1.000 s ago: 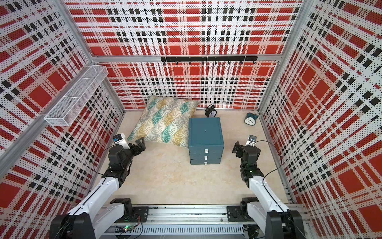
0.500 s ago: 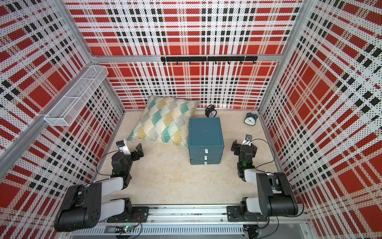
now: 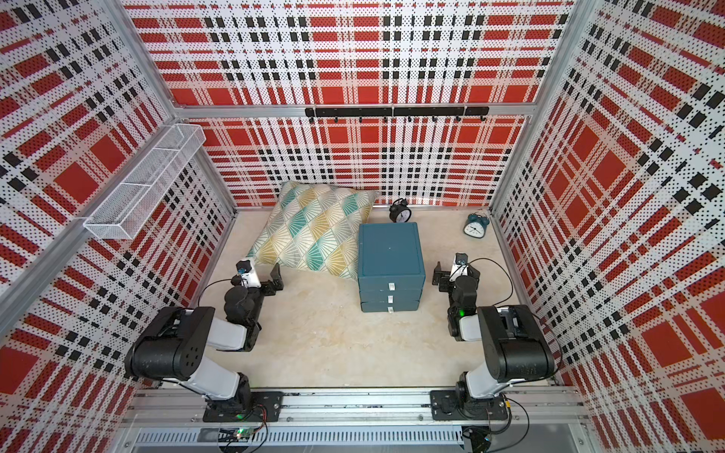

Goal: Place the cookies into the drawer by color
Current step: Reset both arms

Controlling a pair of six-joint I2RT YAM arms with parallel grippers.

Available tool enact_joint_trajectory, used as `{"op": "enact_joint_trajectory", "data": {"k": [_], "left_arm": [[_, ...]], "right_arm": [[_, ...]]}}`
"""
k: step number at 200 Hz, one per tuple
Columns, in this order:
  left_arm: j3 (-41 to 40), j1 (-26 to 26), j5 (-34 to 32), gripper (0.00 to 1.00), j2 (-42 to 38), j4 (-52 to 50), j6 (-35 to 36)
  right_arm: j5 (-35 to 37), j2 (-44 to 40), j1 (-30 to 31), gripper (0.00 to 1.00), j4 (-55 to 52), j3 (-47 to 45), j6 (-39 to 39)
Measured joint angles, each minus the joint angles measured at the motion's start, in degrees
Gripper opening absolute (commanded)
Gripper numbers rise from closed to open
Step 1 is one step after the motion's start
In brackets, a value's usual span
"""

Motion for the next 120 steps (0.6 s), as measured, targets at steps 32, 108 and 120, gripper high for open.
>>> {"op": "enact_joint_trajectory", "data": {"k": [32,108,120], "left_arm": [[0.0,-0.1,-2.0,0.99,0.0,1.2,0.2],[0.0,-0.1,-3.3,0.99,0.0,2.0,0.4],[0.0,-0.1,-3.3,0.99,0.0,2.1,0.4]], "right_arm": [[-0.9,0.0,0.0,1.0,0.0,0.0,0.0],[-1.5,0.0,-0.2,1.0,0.0,0.0,0.0],[-1.5,0.0,-0.2,1.0,0.0,0.0,0.0]]}}
